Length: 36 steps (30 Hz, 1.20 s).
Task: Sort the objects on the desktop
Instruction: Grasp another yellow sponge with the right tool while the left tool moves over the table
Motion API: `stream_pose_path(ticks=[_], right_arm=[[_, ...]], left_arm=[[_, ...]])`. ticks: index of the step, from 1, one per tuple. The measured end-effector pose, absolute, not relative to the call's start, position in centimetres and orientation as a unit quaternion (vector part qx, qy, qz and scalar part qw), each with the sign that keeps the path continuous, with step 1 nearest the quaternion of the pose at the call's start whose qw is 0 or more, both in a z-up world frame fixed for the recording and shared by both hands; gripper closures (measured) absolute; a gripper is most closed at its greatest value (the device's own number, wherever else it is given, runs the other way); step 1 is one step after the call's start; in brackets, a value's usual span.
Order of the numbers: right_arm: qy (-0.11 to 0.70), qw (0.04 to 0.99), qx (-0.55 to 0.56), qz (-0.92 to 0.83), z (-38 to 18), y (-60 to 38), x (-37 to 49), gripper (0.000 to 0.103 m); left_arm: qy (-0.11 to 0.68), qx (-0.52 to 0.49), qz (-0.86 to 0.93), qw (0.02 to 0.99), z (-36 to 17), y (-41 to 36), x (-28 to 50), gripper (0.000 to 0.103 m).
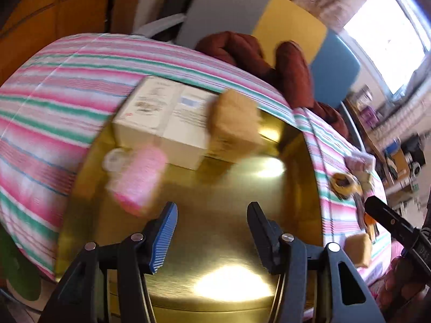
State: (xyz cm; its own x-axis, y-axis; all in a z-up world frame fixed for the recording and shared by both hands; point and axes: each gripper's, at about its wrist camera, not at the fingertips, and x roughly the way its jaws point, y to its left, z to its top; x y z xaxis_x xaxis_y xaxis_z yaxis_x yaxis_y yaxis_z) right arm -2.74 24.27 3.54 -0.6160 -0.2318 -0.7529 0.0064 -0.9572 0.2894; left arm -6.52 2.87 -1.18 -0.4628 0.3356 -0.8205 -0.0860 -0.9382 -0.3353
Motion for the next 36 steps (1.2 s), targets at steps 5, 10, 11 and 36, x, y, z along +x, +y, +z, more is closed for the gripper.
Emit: stream_pose_path(ticks=[5,10,11,36], right_arm=[[-0.154,0.015,0.423,-0.893,3.6,29.8,1.0,0.016],[-0.186,-0.058,0.409,-0.891,3.5,35.8,4.9,0.011],[-0.193,-0.071,0.409,-0.889,3.3,36.9,5.6,0.01],[-0.248,-0.105,0.449,-0.852,-3.3,38.4,8.1,0.0]], left_arm=[[-0.081,-0.499,0.845,0.174,-0.1,7.8,-5.5,0.048],[-0.048,-0.497,0.838,0.219,0.5,12.8,-4.9,0.048],[-0.041,-0.497,0.836,0.228,0.6,13.6,-4.6,0.048],[0.097,-0.517,0.793,0.307,-1.4,31.5,-9.1,0.048]])
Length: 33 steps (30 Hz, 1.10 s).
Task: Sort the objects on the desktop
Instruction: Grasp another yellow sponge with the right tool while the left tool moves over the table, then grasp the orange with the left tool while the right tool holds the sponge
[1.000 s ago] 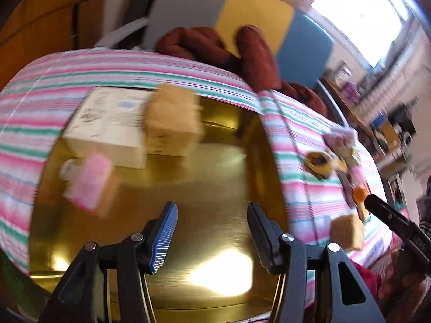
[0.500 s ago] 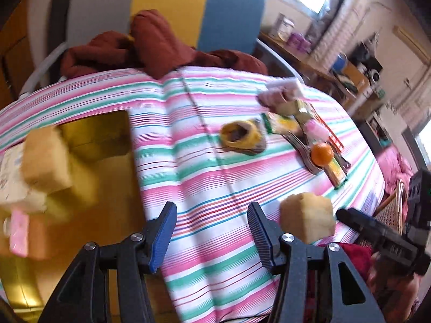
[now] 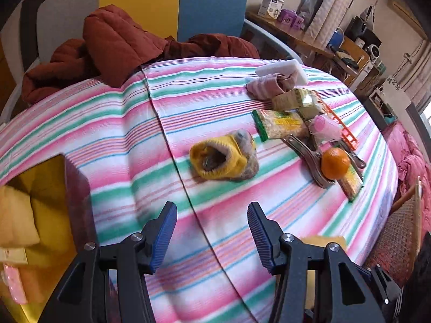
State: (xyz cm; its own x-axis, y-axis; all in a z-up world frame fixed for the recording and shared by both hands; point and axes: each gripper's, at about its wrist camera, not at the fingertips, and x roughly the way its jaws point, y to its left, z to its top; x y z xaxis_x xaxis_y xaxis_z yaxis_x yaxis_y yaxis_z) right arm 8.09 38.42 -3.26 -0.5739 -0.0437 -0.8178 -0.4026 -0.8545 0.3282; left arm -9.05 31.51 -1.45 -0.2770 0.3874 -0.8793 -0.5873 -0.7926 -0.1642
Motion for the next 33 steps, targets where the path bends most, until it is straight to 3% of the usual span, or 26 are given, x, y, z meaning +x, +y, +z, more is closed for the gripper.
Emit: stream_pose_path(ticks=[2,4,6,14,25,33], right_arm=[[0.23,0.125,-0.451,0.853,-3.6,38.6,7.9,0.002],[0.227,0.125,-0.446,0.857,-3.8,39.2,7.8,0.016],[0.237,0.108,-0.439,0.86,-3.8,39.5,7.9,0.021],[0.229,0.099,-0.435,0.865,-3.9,39.3,7.8,0.023],[0.199,0.161,-0.413,0.874,-2.6,41.1,10.1,0.029],[0.245,0.167,-0.411,0.862,-3.5,43.8,12.2,0.029]], left_arm=[[0.1,-0.52,0.79,0.308,-1.8,32.2,-9.7,0.048],[0.101,-0.524,0.788,0.308,-2.0,32.9,-10.2,0.048],[0.1,-0.527,0.785,0.311,-2.2,33.4,-10.6,0.048],[0.089,-0.494,0.801,0.325,-0.1,35.3,-9.9,0.044],[0.271,-0.469,0.708,0.453,-1.2,48.7,-4.8,0.042],[0.273,-0.489,0.683,0.468,-3.1,52.7,-4.1,0.039]])
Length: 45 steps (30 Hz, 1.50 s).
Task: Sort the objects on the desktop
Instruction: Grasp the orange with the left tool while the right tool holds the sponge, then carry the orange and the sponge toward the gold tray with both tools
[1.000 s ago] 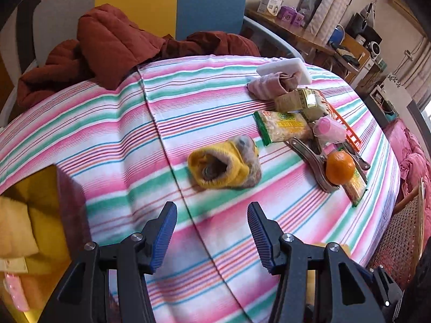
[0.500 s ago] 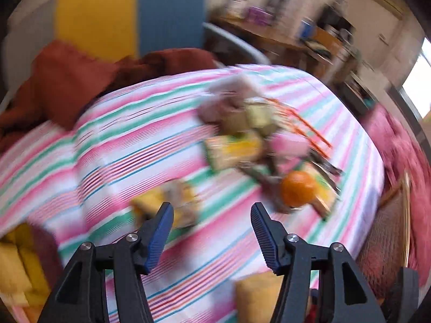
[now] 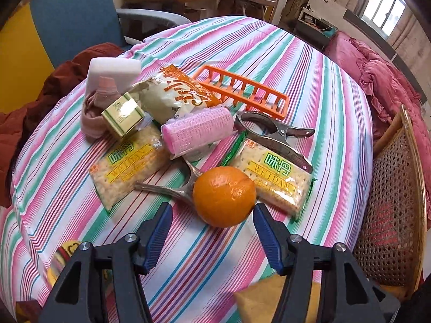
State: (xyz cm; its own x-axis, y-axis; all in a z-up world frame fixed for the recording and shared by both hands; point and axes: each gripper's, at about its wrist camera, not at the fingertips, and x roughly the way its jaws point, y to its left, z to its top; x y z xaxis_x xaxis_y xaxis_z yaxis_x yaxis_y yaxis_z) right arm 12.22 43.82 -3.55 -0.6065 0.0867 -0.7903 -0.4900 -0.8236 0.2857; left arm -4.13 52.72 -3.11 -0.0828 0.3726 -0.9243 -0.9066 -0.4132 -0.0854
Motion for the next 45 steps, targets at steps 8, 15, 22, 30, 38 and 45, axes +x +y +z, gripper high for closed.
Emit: stream_pose_path(ticks=[8,15,22,30,38,45], right_arm=[[0.251,0.161,-0.408,0.863,-3.6,43.9,12.1,0.028],[0.254,0.159,-0.406,0.863,-3.7,44.0,12.2,0.027],[0.25,0.161,-0.404,0.865,-3.9,44.3,12.2,0.027],[0.251,0.171,-0.403,0.863,-3.5,44.0,12.1,0.029],[0.232,0.173,-0.402,0.869,-2.2,42.6,11.7,0.029],[0.215,0.173,-0.4,0.874,-0.9,41.0,11.2,0.029]], left_arm=[[0.255,-0.494,0.677,0.482,-3.8,53.9,-4.4,0.051],[0.2,-0.508,0.678,0.492,-4.1,52.2,-5.4,0.051],[0.148,-0.517,0.688,0.487,-3.9,48.4,-6.5,0.052],[0.097,-0.52,0.706,0.471,-2.7,42.7,-6.1,0.052],[0.062,-0.516,0.727,0.45,-2.2,37.1,-6.1,0.052],[0.05,-0.507,0.745,0.43,-1.6,32.3,-5.6,0.052]])
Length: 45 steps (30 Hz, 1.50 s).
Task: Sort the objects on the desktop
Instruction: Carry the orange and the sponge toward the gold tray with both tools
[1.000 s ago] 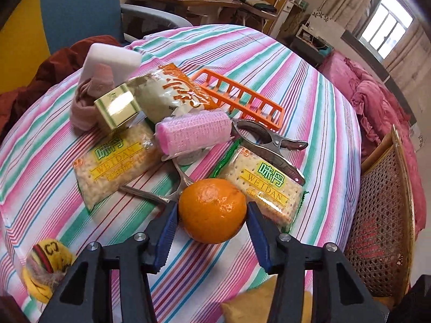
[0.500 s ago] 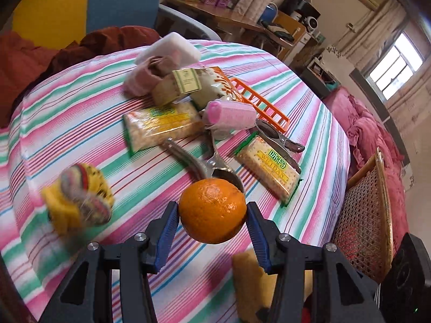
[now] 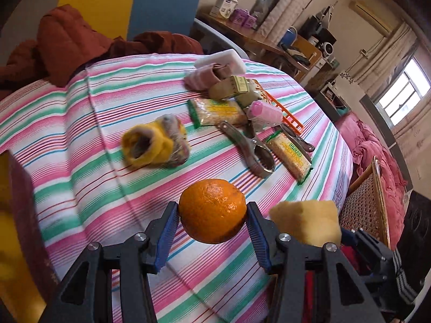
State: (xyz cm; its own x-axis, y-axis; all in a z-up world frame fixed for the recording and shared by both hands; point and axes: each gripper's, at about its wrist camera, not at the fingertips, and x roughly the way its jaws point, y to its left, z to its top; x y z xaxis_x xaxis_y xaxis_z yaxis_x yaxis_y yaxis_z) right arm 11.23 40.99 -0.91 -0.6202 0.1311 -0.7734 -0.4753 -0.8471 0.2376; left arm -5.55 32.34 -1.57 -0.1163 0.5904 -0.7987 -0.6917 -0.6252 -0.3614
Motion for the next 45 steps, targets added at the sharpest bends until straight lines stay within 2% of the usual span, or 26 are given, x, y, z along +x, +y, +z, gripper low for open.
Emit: stream_pose_path(ticks=[10,23,32,41,45], right_arm=[[0.182,0.152,-0.393,0.889,1.6,37.8,9.4,0.029],[0.12,0.077,-0.387,0.911,4.9,30.6,4.2,0.029],[0.087,0.014,-0.394,0.915,5.4,24.8,0.6,0.029],[0.056,-0.042,-0.402,0.913,4.8,19.6,-4.7,0.029],[0.073,-0.052,-0.422,0.902,3.2,18.6,-8.1,0.029]], left_arm=[[0.016,-0.486,0.776,0.401,0.4,25.2,-4.4,0.052],[-0.03,-0.478,0.811,0.336,1.5,15.5,-4.9,0.052],[-0.071,-0.478,0.826,0.289,1.0,8.9,-5.7,0.052],[-0.078,-0.498,0.834,0.224,-1.5,4.0,-7.1,0.052],[-0.065,-0.512,0.833,0.202,-2.9,3.0,-8.2,0.052]])
